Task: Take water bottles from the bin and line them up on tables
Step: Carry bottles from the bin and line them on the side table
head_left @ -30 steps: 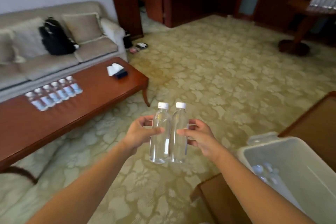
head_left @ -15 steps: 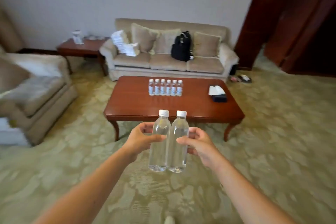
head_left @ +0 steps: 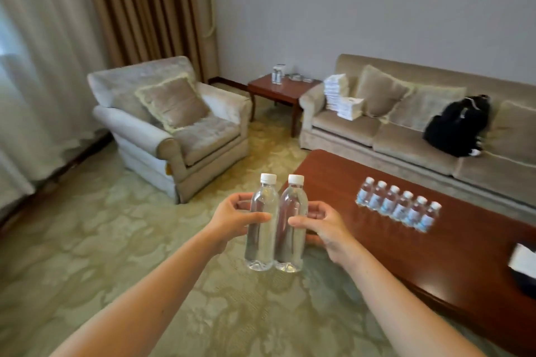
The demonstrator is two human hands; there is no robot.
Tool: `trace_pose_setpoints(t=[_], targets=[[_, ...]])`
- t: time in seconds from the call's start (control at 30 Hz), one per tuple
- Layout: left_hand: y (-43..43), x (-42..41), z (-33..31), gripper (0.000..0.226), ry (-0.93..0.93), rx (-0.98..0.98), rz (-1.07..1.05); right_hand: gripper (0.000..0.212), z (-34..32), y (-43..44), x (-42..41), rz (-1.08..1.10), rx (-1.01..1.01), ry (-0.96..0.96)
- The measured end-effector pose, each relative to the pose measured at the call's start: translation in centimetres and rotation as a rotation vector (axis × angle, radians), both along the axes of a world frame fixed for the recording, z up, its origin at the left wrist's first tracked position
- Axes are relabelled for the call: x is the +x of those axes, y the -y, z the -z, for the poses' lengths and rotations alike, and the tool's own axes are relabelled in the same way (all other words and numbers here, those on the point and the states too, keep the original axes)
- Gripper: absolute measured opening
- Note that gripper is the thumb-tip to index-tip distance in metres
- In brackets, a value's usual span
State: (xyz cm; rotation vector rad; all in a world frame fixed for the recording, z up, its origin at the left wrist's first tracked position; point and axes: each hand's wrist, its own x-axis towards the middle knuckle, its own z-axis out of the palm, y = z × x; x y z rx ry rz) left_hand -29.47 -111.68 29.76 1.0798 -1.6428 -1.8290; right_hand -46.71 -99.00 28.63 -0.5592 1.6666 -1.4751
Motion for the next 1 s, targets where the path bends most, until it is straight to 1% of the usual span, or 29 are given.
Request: trace_pose_setpoints(t=[0.27, 0.43, 0.63, 0.8, 0.9, 1.0], targets=[[10.7, -1.2, -0.4, 0.054, -0.012, 0.009, -0.154, 0.057, -0.6, 13.9, -3.4, -0.187, 0.009, 0.01], [20.1, -3.0, 1.5, 0.056, -0.007, 0.024, -0.2, 0.053, 0.5, 23.9, -5.5, -0.226, 0.02, 0.015], [35.3, -6.6, 1.5, 0.056, -0.018, 0.009, -0.139, 0.054, 1.0, 37.9, -8.4, -0.165, -0.003, 0.004], [47.1, -9.8, 0.1, 0.074, -0.006, -0.016, -0.055, 0.046, 0.1, 48.1, -11.0, -0.101, -0.043, 0.005], [52.4, -12.3, -0.6, 0.061, 0.014, -0.037, -0.012, 0.046, -0.2, 52.8, -13.0, -0.064, -0.044, 0.016], [57.0, -15.1, -0.9, 0.055, -0.009, -0.026, 0.018, 0.049, -0.1, 57.2, -15.6, -0.048, -0.033, 0.012]])
